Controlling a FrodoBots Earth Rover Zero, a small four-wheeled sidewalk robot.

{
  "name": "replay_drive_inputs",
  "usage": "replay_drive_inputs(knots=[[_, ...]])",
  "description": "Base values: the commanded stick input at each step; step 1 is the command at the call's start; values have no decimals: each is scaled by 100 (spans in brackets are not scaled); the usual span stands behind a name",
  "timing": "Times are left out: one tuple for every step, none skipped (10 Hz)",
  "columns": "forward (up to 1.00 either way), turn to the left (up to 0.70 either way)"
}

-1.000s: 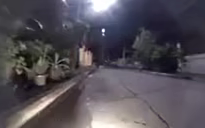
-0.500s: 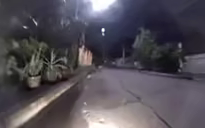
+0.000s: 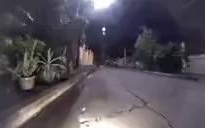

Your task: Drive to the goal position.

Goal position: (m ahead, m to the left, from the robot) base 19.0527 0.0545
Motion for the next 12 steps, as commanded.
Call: replay_drive_inputs(knots=[[50,0],[50,0],[50,0],[50,0],[50,0],[50,0],[50,0],[50,0],[50,0],[50,-5],[50,-31],[50,-29]])
